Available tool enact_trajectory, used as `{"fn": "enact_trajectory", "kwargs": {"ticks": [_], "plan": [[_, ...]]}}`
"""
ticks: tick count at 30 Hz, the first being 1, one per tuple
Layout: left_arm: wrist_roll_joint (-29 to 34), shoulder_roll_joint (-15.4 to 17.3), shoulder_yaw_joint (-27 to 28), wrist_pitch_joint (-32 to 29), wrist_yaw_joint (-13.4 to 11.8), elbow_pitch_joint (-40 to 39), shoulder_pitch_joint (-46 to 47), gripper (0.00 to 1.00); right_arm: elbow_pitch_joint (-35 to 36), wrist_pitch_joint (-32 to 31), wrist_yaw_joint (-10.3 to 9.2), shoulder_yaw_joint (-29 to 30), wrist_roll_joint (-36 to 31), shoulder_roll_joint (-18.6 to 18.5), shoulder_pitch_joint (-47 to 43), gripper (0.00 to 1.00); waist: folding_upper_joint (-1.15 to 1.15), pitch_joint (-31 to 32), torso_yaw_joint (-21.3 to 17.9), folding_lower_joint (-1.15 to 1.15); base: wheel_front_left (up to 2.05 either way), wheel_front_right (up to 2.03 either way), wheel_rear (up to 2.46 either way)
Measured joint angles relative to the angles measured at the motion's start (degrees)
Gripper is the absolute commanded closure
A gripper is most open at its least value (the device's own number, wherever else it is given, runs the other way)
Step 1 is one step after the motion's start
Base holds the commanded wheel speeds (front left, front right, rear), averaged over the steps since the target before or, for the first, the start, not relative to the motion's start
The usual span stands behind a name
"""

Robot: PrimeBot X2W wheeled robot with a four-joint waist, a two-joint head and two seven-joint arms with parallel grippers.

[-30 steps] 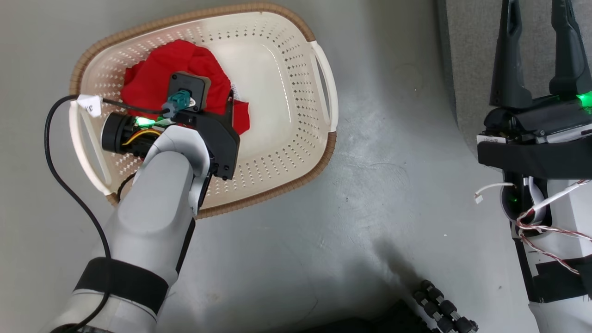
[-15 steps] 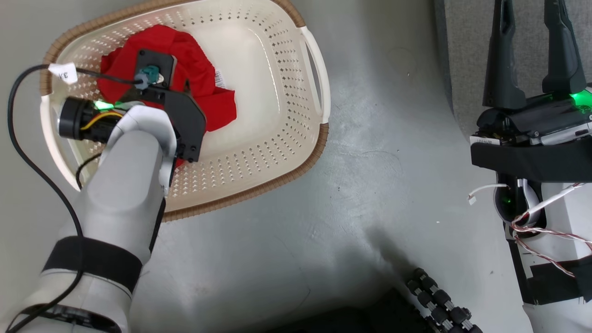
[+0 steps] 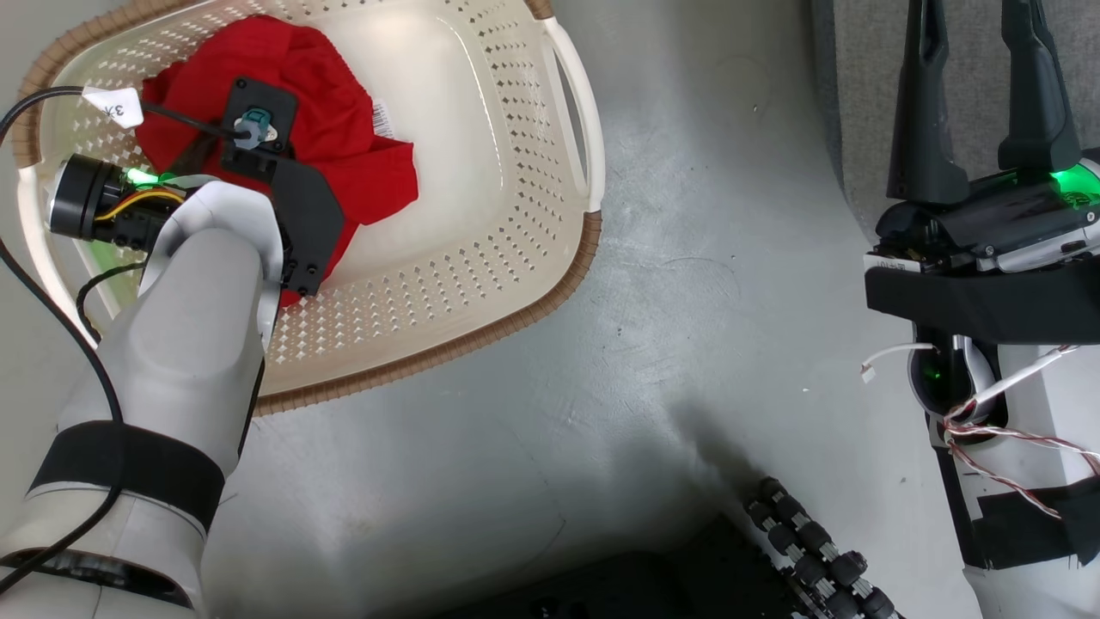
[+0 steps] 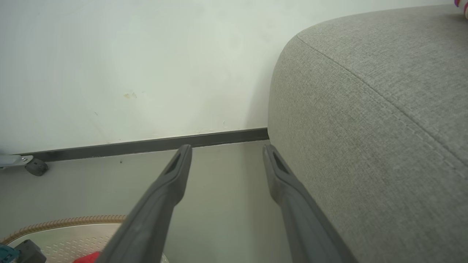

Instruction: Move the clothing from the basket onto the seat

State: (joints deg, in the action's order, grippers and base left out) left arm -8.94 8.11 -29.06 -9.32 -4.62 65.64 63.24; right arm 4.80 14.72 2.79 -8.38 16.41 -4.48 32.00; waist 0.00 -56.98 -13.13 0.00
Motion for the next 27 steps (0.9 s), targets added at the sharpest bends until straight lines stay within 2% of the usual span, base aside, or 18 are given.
{"fn": "enact_trajectory", "kwargs": {"ticks": [12, 14, 15, 27], "plan": [[2.58, 1.46, -2.56, 0.01, -0.18, 1.68, 1.93, 0.02, 0.79, 0.00, 0.01, -1.35, 0.10, 0.77, 0.22, 0.00, 0.00, -2.05, -1.34, 0.00, 0.00, 0.00, 0.00], [2.60, 1.48, -2.74, 0.08, -0.18, 1.91, 2.08, 0.95, 0.74, 0.00, 0.01, -1.27, 0.12, 0.83, 0.22, 0.00, 0.00, -2.34, -1.68, 0.00, 0.00, 0.00, 0.00], [2.69, 1.38, -2.80, 0.10, -0.18, 2.03, 2.08, 1.00, 0.73, 0.00, 0.01, -1.21, 0.12, 0.83, 0.22, 0.00, 0.00, -2.43, -1.82, 0.00, 0.00, 0.00, 0.00], [2.77, -1.24, -2.99, 4.52, 0.16, 2.91, 1.58, 1.00, -2.76, 0.00, 0.23, -0.18, 0.37, 0.99, 1.53, 0.00, 0.00, 0.23, -1.85, 0.00, 0.00, 0.00, 0.00]]}}
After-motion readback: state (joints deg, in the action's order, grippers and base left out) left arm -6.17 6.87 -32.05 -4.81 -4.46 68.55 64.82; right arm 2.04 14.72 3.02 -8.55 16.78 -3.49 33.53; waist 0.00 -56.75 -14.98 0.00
